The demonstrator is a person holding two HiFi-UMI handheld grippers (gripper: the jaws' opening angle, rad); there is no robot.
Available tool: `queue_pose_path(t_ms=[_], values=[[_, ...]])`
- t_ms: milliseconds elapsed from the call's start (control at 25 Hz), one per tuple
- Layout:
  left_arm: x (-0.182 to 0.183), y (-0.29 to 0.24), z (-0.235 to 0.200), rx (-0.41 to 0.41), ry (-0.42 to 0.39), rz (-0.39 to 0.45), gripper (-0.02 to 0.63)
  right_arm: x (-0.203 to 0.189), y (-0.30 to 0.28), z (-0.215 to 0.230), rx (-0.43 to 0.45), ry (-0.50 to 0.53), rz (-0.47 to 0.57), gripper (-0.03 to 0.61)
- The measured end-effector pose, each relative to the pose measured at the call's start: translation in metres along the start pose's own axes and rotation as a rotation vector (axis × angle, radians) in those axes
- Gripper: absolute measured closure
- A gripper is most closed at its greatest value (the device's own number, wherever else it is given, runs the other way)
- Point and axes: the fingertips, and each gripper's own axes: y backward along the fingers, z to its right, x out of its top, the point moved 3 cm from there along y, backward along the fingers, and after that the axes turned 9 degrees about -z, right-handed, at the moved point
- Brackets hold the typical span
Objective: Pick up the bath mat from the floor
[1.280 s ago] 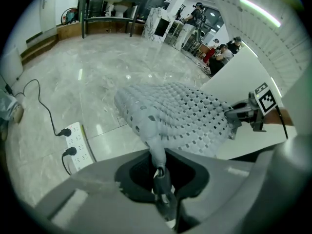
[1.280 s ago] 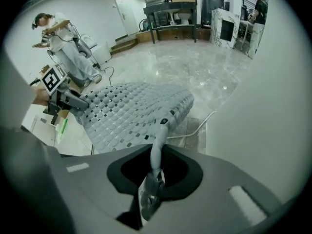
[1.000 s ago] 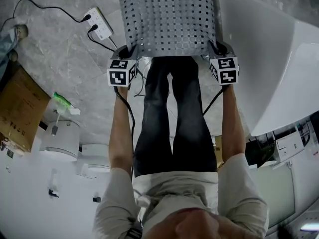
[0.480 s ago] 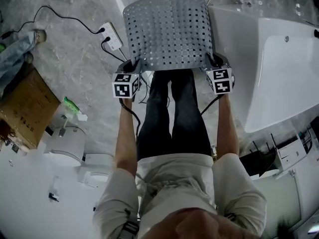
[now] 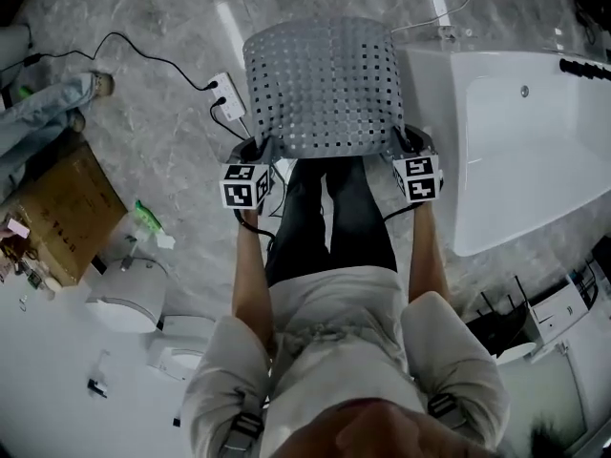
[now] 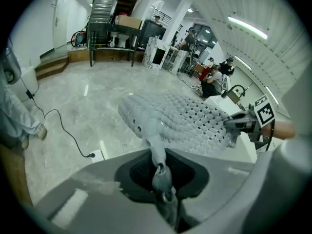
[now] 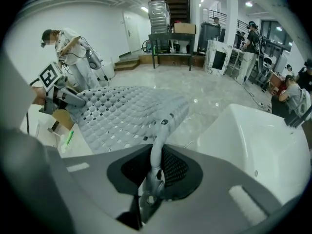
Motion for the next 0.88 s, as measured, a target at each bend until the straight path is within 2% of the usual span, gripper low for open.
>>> queue_pose_path(t_ms=[400, 880], values=[[0.023, 0.100, 0.028, 0.000, -0.027, 0.076, 0.566, 0.034, 0.102, -0.021, -0.024, 0.017, 0.064, 0.530], [0.066, 0.221, 0.054, 0.023, -0.091, 0.221, 0.566, 0.087, 0.224, -0.042, -0.080, 0.057, 0.218, 0.529]])
